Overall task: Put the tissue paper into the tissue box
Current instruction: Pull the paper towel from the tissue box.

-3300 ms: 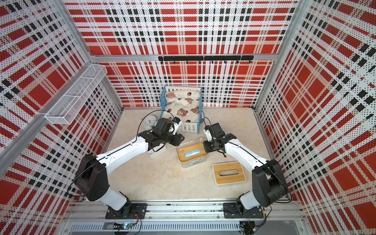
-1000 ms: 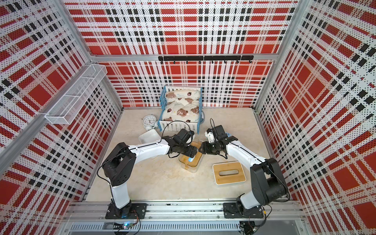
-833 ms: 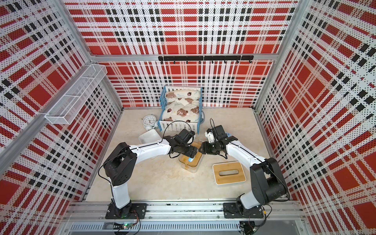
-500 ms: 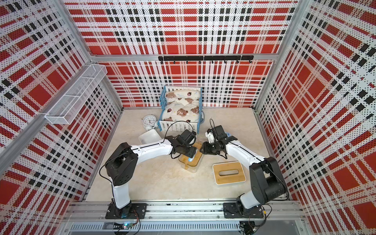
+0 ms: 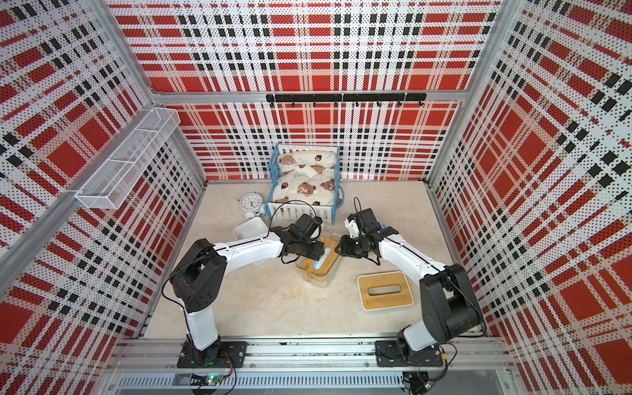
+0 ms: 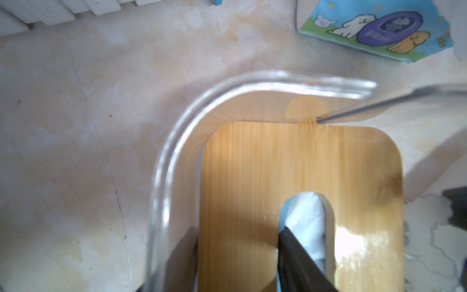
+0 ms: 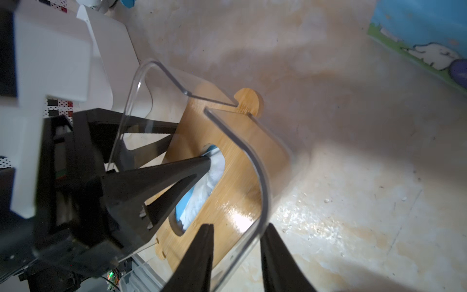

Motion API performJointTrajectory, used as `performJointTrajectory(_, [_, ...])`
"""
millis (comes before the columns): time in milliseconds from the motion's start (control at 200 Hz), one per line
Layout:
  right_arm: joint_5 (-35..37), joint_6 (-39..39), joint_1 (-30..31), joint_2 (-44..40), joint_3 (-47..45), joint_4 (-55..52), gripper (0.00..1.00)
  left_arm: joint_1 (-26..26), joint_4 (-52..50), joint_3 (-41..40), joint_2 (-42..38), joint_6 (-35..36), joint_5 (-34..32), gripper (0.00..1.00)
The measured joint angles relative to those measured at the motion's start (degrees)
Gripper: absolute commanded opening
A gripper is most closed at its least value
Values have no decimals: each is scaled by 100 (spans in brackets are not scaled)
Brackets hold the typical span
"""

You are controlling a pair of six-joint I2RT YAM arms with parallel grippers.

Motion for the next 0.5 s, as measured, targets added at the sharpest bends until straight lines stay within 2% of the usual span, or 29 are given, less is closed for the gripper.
performJointTrajectory(251, [50,52,9,42,26,-35,27,66,216,-136,-74,-120,284,66])
performJointTrajectory(501, [76,-87,7,90,17,-79,26,-142,120,-136,-92,57,118,76])
